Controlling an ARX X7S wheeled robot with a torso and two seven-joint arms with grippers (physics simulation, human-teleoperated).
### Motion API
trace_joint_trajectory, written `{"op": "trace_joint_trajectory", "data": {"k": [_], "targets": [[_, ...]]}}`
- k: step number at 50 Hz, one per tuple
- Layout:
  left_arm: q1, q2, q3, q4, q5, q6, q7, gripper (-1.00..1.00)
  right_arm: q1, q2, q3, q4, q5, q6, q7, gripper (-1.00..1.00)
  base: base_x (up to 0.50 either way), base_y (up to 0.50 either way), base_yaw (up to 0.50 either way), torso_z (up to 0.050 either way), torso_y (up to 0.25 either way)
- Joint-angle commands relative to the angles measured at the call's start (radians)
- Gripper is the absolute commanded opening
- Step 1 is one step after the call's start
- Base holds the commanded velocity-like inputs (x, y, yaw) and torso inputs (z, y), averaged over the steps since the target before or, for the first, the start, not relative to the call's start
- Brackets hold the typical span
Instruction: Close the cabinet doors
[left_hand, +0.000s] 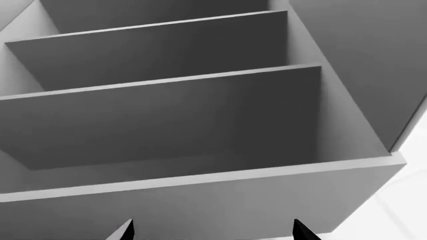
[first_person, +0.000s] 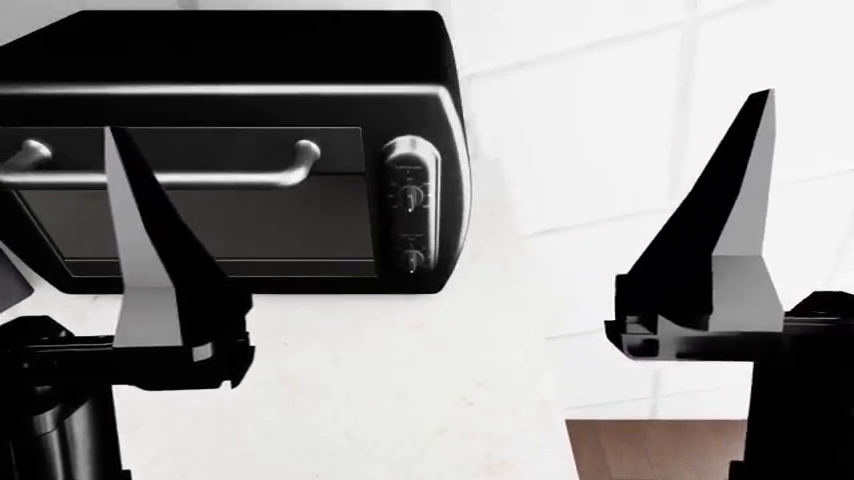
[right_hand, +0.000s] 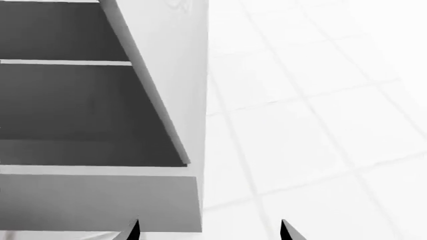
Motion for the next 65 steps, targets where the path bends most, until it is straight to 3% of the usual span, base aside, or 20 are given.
{"op": "trace_joint_trajectory", "data": {"k": [1,4,7,16,22,34,45,65], "targets": [[0.005,-0.006,0.001,0.005,-0.007,0.008,-0.006,1.0,0.108,0.294,-0.066,-0.054,0.242,-0.054,0.316,1.0,0.0,0.0,0.0,0.0,0.0],[0.009,-0.011,0.004,0.007,-0.01,0.016,-0.004,1.0,0.291,0.649,-0.281,-0.054,0.375,-0.24,0.682,1.0,0.0,0.0,0.0,0.0,0.0],[0.011,-0.014,0.008,0.011,-0.008,0.018,-0.002,1.0,0.463,0.813,-0.43,-0.054,0.44,-0.344,0.862,1.0,0.0,0.0,0.0,0.0,0.0],[0.018,-0.021,0.014,0.018,-0.01,0.028,-0.002,1.0,0.835,0.999,-0.689,-0.053,0.572,-0.477,1.015,1.0,0.0,0.0,0.0,0.0,0.0],[0.021,-0.025,0.018,0.021,-0.01,0.034,-0.003,1.0,0.99,1.044,-0.726,-0.053,0.68,-0.482,1.019,1.0,0.0,0.0,0.0,0.0,0.0],[0.02,-0.031,0.018,0.024,-0.015,0.037,-0.008,1.0,1.251,0.997,-0.73,-0.041,0.884,-0.36,0.972,1.0,0.0,0.0,0.0,0.0,0.0],[0.02,-0.038,0.018,0.021,-0.022,0.045,-0.011,1.0,1.508,0.814,-0.743,0.093,1.028,-0.13,0.824,1.0,0.0,0.0,0.0,0.0,0.0],[0.024,-0.046,0.017,0.019,-0.028,0.052,-0.022,1.0,1.697,0.471,-0.865,0.409,0.986,0.062,0.612,1.0,0.0,0.0,0.0,0.0,0.0]]}}
